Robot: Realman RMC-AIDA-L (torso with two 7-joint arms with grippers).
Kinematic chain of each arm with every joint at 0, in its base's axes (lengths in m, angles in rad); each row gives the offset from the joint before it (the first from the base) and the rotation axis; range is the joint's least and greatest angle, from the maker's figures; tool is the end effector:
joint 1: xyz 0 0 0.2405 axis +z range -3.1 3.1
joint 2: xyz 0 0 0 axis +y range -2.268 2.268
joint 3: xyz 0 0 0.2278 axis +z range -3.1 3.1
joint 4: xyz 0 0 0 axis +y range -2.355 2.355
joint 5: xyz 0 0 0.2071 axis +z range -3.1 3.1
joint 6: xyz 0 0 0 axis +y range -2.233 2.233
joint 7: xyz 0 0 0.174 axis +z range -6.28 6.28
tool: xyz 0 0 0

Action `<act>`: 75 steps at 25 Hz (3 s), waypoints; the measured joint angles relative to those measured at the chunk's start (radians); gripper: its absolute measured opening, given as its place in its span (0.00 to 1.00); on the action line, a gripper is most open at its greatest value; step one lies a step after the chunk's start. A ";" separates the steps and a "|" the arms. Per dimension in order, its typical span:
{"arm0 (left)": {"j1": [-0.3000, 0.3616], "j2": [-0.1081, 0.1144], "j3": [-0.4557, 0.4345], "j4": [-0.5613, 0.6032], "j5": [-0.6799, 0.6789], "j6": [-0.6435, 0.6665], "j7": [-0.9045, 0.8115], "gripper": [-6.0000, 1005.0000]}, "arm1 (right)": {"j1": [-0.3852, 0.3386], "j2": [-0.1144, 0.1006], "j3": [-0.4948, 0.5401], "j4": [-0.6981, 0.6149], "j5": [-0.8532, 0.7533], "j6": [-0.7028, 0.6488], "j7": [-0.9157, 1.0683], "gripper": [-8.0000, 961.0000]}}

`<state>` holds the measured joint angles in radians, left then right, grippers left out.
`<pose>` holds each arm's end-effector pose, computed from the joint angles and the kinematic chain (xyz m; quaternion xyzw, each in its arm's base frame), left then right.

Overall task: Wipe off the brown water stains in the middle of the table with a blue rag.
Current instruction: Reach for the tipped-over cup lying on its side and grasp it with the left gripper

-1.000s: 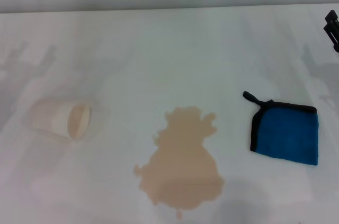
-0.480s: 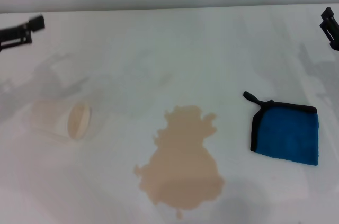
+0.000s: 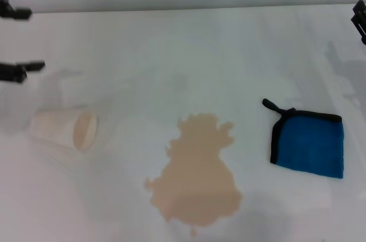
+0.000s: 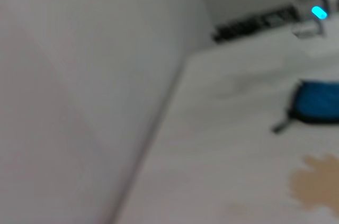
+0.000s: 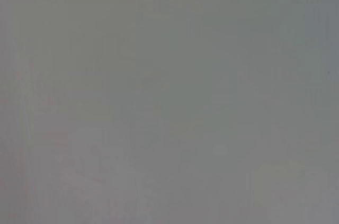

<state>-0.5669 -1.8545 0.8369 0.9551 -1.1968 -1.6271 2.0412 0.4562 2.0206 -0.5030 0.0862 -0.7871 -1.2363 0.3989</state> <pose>-0.2023 0.3667 0.0951 -0.9678 0.1194 -0.0890 0.2029 0.3502 0.3353 0.0454 -0.6090 0.3272 0.3362 0.6396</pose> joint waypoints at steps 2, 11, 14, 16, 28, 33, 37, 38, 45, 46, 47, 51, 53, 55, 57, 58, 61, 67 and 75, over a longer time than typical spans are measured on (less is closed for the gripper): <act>-0.028 -0.007 0.001 0.006 0.089 -0.032 -0.007 0.87 | 0.006 0.000 0.000 -0.003 0.000 0.006 0.000 0.86; -0.121 -0.050 0.014 0.092 0.424 -0.126 -0.068 0.87 | 0.013 0.002 0.000 -0.006 0.000 0.025 0.000 0.86; -0.119 -0.079 0.050 0.173 0.503 -0.138 -0.097 0.87 | 0.012 0.001 0.000 -0.007 0.000 0.026 0.000 0.86; -0.114 -0.096 0.083 0.215 0.544 -0.147 -0.105 0.87 | 0.012 0.001 0.000 -0.007 0.000 0.027 0.000 0.86; -0.084 -0.173 0.187 0.230 0.667 -0.018 -0.097 0.87 | 0.020 0.003 0.000 -0.002 0.000 0.033 0.000 0.86; -0.070 -0.195 0.234 0.227 0.686 0.054 -0.095 0.87 | 0.021 0.003 0.000 -0.004 0.000 0.052 0.000 0.86; -0.065 -0.207 0.238 0.214 0.692 0.097 -0.073 0.87 | 0.021 0.003 0.000 -0.004 0.000 0.057 0.000 0.86; -0.065 -0.208 0.238 0.207 0.692 0.106 -0.065 0.87 | 0.020 0.003 0.000 -0.003 0.000 0.057 0.000 0.86; -0.069 -0.212 0.238 0.137 0.687 0.170 -0.040 0.87 | 0.018 0.003 0.000 0.000 0.000 0.060 0.000 0.86; -0.071 -0.213 0.238 0.122 0.686 0.186 -0.035 0.87 | 0.018 0.003 0.000 0.000 0.000 0.060 0.000 0.86; -0.072 -0.214 0.238 0.109 0.684 0.203 -0.029 0.87 | 0.018 0.003 0.000 0.001 0.000 0.060 0.000 0.86; -0.072 -0.215 0.238 0.065 0.650 0.248 0.004 0.87 | 0.018 0.004 0.000 0.001 0.000 0.060 0.000 0.86; -0.071 -0.215 0.238 0.051 0.637 0.258 0.013 0.87 | 0.018 0.004 0.000 0.002 0.000 0.061 0.000 0.86; -0.071 -0.215 0.238 0.032 0.630 0.268 0.019 0.87 | 0.019 0.004 0.000 0.003 0.000 0.065 0.000 0.86; -0.072 -0.215 0.238 0.013 0.629 0.279 0.022 0.87 | 0.021 0.004 0.000 0.003 -0.001 0.067 0.000 0.86; -0.073 -0.215 0.238 0.006 0.629 0.286 0.022 0.86 | 0.021 0.004 0.000 0.003 -0.001 0.069 0.000 0.86; -0.074 -0.215 0.238 -0.010 0.629 0.300 0.022 0.86 | 0.022 0.004 0.000 0.003 -0.001 0.070 0.000 0.86; -0.074 -0.217 0.238 -0.015 0.629 0.305 0.018 0.85 | 0.022 0.004 0.000 0.003 0.000 0.071 0.000 0.86; -0.069 -0.218 0.236 -0.023 0.586 0.312 0.023 0.83 | 0.015 0.003 0.000 0.002 0.001 0.071 0.000 0.86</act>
<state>-0.6361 -2.0728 1.0734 0.9320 -0.6103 -1.3148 2.0646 0.4707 2.0232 -0.5031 0.0881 -0.7864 -1.1657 0.3988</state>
